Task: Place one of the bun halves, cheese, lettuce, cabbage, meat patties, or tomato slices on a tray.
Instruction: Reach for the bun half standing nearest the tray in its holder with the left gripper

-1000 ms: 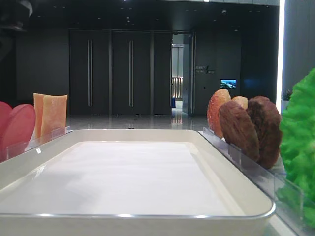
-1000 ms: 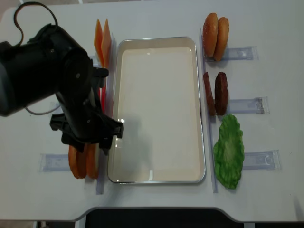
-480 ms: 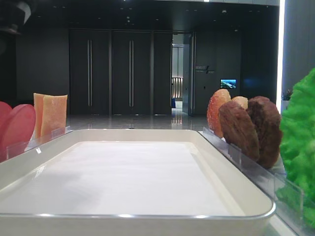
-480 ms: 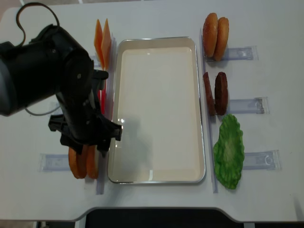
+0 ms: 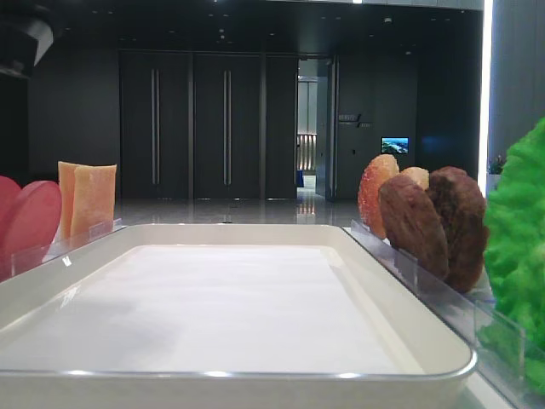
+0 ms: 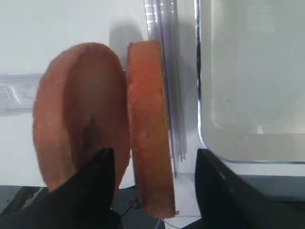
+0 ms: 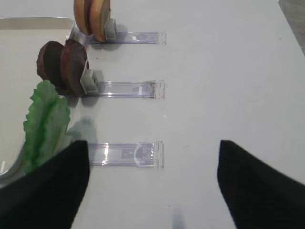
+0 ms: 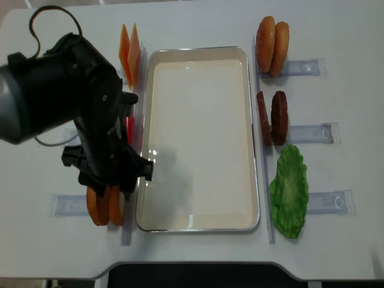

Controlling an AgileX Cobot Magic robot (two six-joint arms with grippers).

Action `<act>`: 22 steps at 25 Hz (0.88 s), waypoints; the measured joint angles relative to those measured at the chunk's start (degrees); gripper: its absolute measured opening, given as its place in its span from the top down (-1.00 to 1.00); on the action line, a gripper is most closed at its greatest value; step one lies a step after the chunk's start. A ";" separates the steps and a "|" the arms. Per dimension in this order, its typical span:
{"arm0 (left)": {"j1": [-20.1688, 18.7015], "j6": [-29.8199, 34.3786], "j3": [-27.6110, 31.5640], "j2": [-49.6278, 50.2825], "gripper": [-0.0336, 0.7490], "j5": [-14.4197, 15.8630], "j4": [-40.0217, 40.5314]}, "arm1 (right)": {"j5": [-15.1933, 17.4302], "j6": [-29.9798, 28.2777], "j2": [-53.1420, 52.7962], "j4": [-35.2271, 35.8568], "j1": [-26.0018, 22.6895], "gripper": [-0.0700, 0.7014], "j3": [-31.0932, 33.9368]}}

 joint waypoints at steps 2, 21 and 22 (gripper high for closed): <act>0.00 0.00 0.00 0.00 -0.10 0.05 0.00 | 0.00 0.00 0.00 0.00 0.00 -0.55 0.00; 0.00 1.20 0.00 -0.50 0.59 2.29 0.98 | 0.00 0.00 0.00 0.00 0.00 -0.55 0.00; 0.00 1.20 0.00 -1.05 0.59 2.29 0.98 | 0.00 0.00 0.00 0.00 0.00 -0.55 0.00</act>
